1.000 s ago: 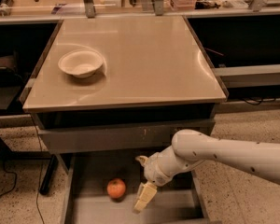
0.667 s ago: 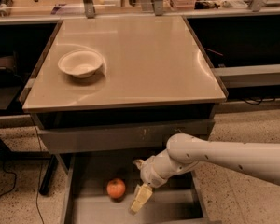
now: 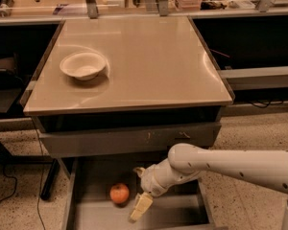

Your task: Pick orange from middle drawer and place on counter

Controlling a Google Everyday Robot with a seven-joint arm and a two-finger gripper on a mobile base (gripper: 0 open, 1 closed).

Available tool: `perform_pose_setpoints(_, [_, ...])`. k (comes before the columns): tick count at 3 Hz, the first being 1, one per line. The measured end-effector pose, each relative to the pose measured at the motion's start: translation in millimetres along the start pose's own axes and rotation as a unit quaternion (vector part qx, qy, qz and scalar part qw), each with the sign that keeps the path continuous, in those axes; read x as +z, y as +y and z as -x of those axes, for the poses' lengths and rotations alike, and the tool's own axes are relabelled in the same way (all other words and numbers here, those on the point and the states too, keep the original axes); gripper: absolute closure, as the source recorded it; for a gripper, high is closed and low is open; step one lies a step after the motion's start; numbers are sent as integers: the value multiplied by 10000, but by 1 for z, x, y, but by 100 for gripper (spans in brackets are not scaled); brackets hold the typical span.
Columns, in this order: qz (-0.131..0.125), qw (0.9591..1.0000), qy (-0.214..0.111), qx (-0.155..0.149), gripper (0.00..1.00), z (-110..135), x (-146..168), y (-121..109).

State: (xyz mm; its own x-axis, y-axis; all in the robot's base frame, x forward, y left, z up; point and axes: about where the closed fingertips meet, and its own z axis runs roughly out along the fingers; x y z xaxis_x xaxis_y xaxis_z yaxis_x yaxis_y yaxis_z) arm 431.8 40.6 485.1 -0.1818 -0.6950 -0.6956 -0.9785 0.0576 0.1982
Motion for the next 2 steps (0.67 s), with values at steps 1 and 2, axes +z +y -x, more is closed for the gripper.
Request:
perform_pose_setpoints(1, [-185, 9997, -77, -112, 0, 5, 29, -16])
perform_pose_setpoints(2, [-444, 9988, -134, -160, 0, 4, 46, -30])
